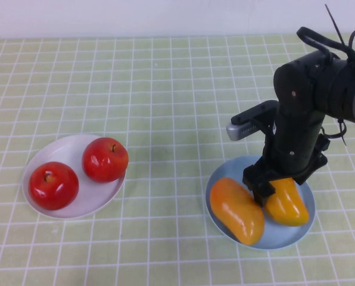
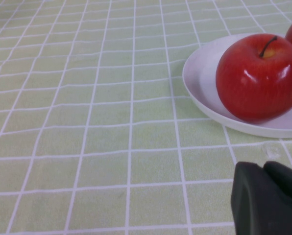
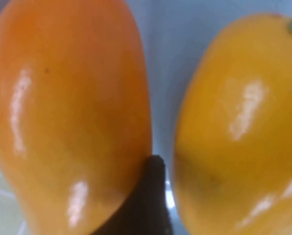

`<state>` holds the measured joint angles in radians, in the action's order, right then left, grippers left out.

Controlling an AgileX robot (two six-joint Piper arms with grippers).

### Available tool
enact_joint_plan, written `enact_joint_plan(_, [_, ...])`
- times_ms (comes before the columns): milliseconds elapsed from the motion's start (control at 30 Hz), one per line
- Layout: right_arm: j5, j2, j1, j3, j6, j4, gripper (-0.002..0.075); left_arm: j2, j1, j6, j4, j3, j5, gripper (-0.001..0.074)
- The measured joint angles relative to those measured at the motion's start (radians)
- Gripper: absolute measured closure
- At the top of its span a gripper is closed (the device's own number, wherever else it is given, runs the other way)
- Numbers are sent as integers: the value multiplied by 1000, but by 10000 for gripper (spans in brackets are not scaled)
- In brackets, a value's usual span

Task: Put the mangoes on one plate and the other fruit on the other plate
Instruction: Put another type of fruit in the right plate

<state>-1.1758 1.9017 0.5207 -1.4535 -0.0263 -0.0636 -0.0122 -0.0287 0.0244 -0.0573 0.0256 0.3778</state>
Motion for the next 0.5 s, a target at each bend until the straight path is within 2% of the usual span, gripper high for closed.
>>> enact_joint_plan(233, [-8, -112, 2, 0, -9, 0, 36, 0, 0, 0, 0, 0, 0, 731])
enact_joint_plan(333, [-30, -183, 14, 0, -42, 2, 81, 0, 0, 0, 0, 0, 0, 731])
enact_joint_plan(400, [-42, -235, 26, 0, -61, 10, 184, 0, 0, 0, 0, 0, 0, 731])
enact_joint_plan(500, [-49, -303, 35, 0, -69, 40, 437, 0, 0, 0, 0, 0, 0, 731])
